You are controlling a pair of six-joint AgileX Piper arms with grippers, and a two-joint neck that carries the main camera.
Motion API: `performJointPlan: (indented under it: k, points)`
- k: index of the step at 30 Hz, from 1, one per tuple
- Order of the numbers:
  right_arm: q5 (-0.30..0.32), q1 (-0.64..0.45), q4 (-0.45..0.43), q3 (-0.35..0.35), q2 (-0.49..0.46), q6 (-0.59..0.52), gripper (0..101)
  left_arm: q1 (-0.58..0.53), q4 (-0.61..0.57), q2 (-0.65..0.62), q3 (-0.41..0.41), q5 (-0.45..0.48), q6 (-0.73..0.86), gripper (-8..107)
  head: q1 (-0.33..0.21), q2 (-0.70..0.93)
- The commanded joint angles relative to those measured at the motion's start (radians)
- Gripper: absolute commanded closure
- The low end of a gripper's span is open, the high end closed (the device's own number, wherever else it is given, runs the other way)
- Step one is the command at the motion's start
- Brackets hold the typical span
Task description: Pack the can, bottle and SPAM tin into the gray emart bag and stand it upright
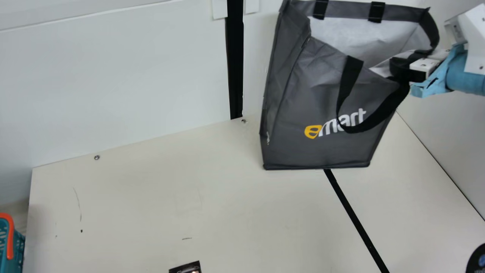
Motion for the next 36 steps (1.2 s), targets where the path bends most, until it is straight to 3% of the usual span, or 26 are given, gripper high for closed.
performJointPlan:
  k: [1,25,36]
  points:
    - [0.002,-0.023,0.004,-0.006,0.008,-0.003,101,0.0,0.0,0.0,0.0,0.0,0.0,9,-0.023,-0.001]
    - [0.002,-0.232,0.049,-0.052,0.081,-0.04,101,0.0,0.0,0.0,0.0,0.0,0.0,9,-0.023,-0.001]
    - [0.002,-0.232,0.042,-0.059,0.054,-0.03,65,0.0,0.0,0.0,0.0,0.0,0.0,9,-0.023,-0.001]
